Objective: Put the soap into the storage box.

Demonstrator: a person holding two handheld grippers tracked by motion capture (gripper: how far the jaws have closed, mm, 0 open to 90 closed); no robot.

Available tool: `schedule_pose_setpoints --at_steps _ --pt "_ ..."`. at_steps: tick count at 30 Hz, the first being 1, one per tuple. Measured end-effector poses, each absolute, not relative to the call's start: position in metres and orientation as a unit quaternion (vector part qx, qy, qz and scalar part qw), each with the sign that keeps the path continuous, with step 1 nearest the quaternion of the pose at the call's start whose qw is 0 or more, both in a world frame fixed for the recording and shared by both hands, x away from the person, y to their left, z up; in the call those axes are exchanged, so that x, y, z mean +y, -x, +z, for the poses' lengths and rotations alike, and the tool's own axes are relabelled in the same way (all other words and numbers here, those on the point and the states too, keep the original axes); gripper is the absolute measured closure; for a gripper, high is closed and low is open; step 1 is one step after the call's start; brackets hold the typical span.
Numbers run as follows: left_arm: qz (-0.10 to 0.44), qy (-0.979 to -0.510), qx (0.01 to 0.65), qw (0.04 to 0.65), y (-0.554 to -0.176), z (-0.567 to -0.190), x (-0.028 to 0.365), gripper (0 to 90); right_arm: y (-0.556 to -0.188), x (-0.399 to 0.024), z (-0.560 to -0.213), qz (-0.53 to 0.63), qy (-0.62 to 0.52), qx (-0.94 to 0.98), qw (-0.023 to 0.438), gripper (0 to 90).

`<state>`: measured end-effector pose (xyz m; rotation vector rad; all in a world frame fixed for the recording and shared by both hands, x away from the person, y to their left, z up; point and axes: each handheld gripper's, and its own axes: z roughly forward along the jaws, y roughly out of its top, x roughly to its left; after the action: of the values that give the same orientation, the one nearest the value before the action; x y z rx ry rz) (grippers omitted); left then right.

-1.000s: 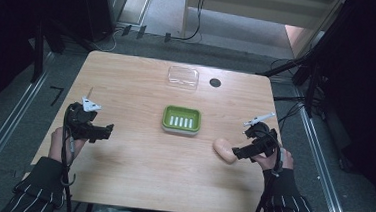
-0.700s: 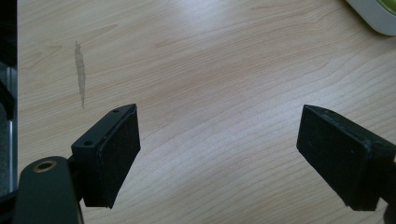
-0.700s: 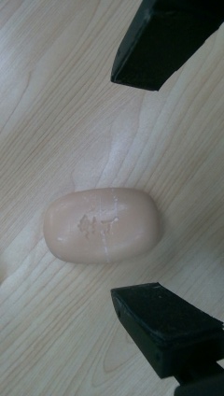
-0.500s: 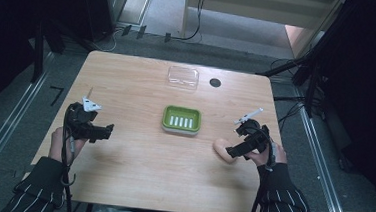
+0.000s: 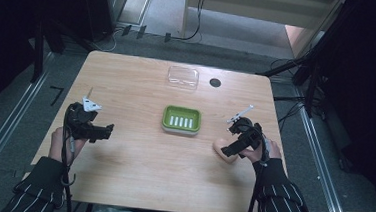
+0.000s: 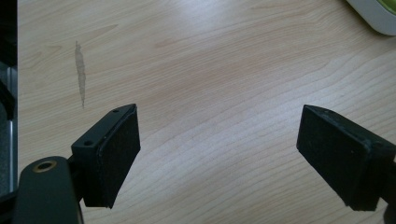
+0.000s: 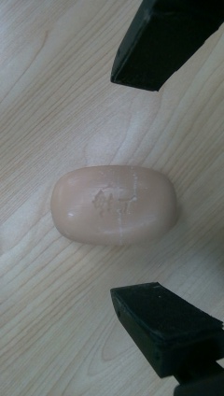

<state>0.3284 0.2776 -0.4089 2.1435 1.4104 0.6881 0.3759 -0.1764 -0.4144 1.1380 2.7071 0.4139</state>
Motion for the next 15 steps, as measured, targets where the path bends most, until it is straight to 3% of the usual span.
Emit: schedule_pose_setpoints --at_steps 15 --pt "0.252 -0.783 0.516 0.240 -0.328 -0.409 0.278 14.3 -0.389 -0.162 -0.423 0.118 -0.357 0.925 0.062 1.3"
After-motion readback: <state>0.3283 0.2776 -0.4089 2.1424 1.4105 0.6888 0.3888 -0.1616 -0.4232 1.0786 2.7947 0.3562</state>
